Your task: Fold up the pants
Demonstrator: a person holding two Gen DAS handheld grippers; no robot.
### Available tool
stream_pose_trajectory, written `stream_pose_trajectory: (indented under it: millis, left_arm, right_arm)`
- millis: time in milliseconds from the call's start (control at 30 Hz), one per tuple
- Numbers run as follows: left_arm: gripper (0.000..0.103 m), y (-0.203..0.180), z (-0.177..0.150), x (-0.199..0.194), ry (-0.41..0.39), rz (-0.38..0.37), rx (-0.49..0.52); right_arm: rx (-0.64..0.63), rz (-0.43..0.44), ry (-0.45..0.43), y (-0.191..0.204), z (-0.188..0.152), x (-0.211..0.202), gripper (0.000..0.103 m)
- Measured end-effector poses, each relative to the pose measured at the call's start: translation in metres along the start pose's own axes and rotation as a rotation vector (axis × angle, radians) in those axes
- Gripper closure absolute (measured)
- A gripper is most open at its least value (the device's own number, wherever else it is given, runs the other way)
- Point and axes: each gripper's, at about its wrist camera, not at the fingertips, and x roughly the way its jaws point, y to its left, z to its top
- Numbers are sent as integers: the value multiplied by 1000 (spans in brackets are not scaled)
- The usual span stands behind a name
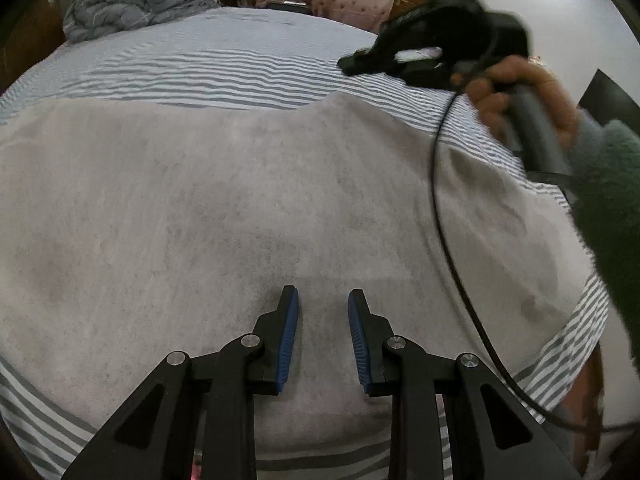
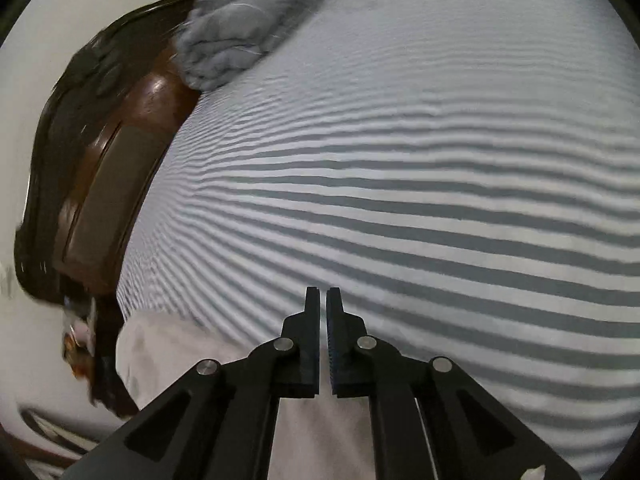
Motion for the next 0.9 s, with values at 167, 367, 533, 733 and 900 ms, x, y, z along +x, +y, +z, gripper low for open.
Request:
stream_pose_trajectory:
  millis: [167,367,533,733,900]
  left_arm:
    - [76,-6,-3,3,0,12,-7]
    - [76,-6,-1,4,6,10,-11]
    - [76,-2,1,1,5,15,-14]
    - [76,-17,-7,3,-12,65,37]
    - [72,-31,-5,1,-4,113,66]
  right_arm:
    - [-94,-18,115,25,-24,6,97]
    - [-85,-184,141,4,-18,44,103]
    - [-32,-176,87,1,-18,26,101]
    - [113,-129,-131,-12,-65,-94,81]
    - [299,-210,-256,-62,-159,-212,74]
